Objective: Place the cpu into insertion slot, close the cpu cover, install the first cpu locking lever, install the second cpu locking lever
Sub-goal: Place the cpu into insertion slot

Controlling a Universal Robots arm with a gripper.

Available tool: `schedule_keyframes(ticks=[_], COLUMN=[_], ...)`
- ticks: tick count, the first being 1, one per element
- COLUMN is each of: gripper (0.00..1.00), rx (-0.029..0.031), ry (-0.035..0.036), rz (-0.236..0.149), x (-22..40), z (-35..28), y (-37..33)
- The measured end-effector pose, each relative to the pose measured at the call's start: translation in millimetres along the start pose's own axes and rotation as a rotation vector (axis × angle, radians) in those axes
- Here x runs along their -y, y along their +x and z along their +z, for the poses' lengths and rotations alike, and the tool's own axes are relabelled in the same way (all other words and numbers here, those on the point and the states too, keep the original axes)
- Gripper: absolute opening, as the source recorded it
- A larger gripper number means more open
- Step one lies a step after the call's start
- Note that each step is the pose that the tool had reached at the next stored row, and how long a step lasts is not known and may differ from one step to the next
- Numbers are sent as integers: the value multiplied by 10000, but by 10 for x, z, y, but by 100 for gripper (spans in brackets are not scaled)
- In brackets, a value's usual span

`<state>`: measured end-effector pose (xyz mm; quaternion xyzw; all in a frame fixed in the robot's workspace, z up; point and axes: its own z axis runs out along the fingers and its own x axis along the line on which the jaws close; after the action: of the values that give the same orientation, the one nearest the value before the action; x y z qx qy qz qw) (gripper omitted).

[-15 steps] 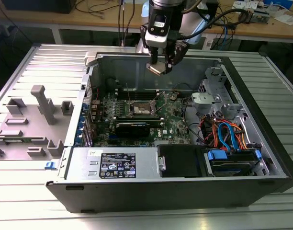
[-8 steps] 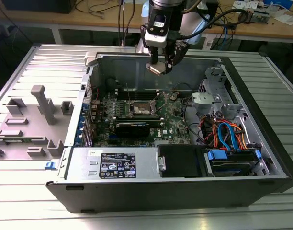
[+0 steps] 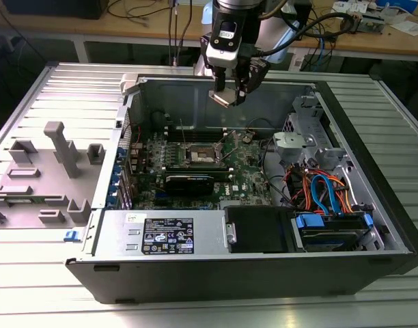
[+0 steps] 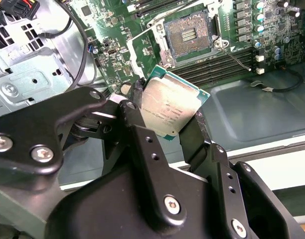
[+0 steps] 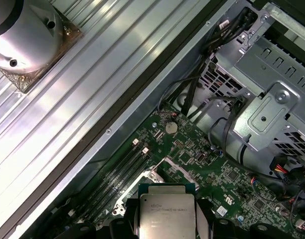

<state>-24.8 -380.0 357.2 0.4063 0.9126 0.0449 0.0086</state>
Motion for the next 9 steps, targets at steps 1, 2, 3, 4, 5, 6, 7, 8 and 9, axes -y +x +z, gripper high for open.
schedule_keyframes(ticks=[1, 2, 3, 4, 5, 6, 7, 8, 9], gripper=[54, 54, 54, 54, 54, 54, 54, 54, 54], rx=[0, 0, 0, 0, 0, 12, 28, 33, 35], ry=[0, 0, 0, 0, -1, -5, -7, -8, -9], rz=[1, 1, 2, 2, 6, 140, 320, 381, 393], x=[0, 0, 0, 0, 0, 0, 0, 0, 0], z=[0, 0, 0, 0, 0, 2, 2, 2, 2], y=[0, 0, 0, 0, 0, 0, 0, 0, 0])
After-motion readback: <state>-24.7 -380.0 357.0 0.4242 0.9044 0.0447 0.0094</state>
